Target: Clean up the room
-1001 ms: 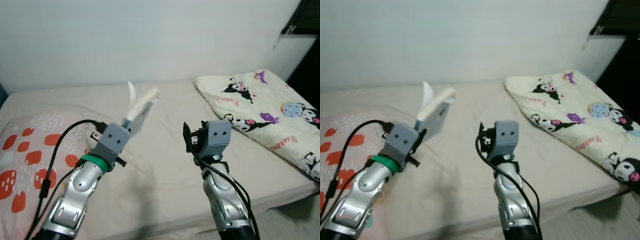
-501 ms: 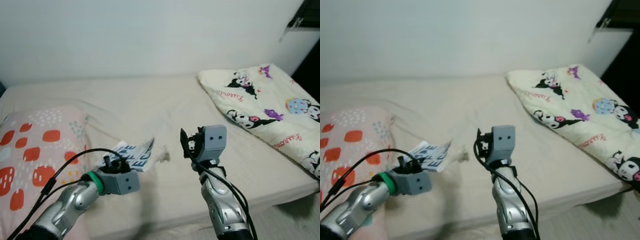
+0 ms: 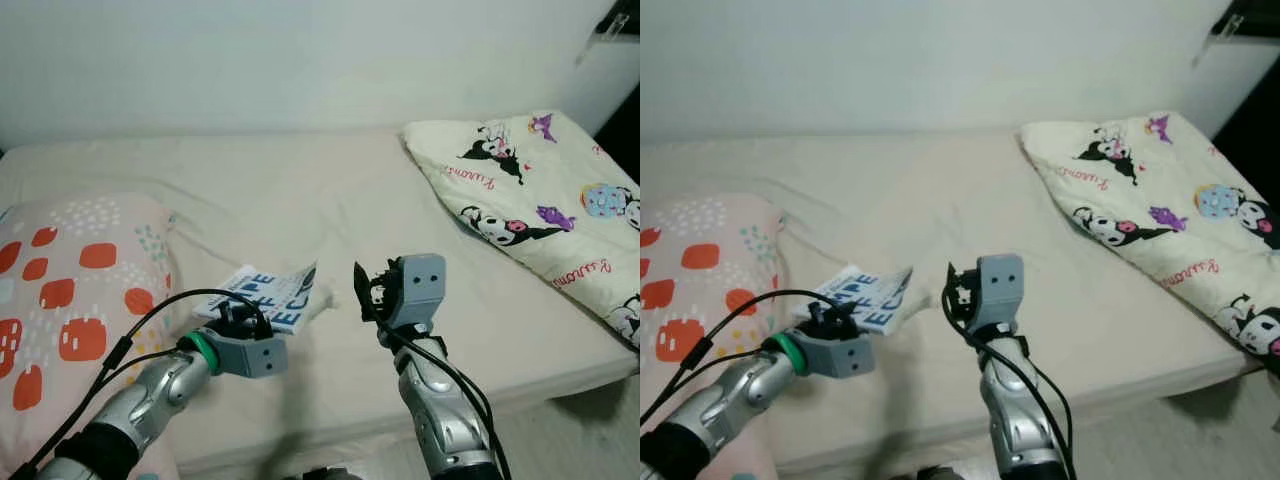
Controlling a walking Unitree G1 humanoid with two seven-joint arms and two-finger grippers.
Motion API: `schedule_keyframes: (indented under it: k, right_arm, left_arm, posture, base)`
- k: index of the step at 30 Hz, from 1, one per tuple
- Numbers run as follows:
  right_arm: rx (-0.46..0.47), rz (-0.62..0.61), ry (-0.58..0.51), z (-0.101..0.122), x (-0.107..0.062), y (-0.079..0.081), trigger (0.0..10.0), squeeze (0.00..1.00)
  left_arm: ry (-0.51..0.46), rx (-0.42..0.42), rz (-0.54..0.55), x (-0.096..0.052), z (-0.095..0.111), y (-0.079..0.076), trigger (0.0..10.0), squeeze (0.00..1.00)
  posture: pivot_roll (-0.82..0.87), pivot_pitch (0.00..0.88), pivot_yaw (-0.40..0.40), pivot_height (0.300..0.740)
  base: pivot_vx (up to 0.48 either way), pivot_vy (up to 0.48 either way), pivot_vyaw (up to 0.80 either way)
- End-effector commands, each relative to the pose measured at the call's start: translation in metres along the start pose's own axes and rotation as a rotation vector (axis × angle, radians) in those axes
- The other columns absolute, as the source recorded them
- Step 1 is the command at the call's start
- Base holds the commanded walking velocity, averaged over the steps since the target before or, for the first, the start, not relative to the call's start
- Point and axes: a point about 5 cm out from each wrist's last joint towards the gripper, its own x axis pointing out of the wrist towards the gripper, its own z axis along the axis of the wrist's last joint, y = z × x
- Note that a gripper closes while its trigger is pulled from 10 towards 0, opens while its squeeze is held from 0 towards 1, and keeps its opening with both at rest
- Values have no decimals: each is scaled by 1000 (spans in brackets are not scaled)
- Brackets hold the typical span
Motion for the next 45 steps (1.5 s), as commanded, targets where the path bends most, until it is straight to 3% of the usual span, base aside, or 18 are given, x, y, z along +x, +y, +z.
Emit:
schedule_keyframes:
  k: [1,5,12,20,31,45]
  right_arm:
    - [0,-5,21,-4,-3,-2,10000,0]
    - [1,8,27,-5,-3,-1,10000,0]
    - [-2,18,39,-7,-4,1,10000,0]
    - [2,17,42,-7,-5,0,10000,0]
    - [8,29,46,-6,-7,0,10000,0]
    - [14,38,44,-5,-8,2,10000,0]
  left_arm:
    - [48,13,10,-3,-10,-1,10000,0]
    - [110,19,12,-9,-23,-5,10000,0]
    - [105,3,14,-9,-19,-14,10000,0]
    - [128,25,42,-6,-20,-9,10000,0]
    - [182,77,58,-5,-32,0,10000,0]
    - [203,61,71,-5,-35,-1,10000,0]
  posture:
    - [1,171,-33,675]
    - [7,175,-34,670]
    - [11,187,-43,640]
    - [9,191,-43,605]
    - [0,195,-38,605]
    - [-1,192,-38,605]
  base:
    - [0,0,0]
    - [0,0,0]
    - [0,0,0]
    - [0,0,0]
    - [0,0,0]
    - [0,0,0]
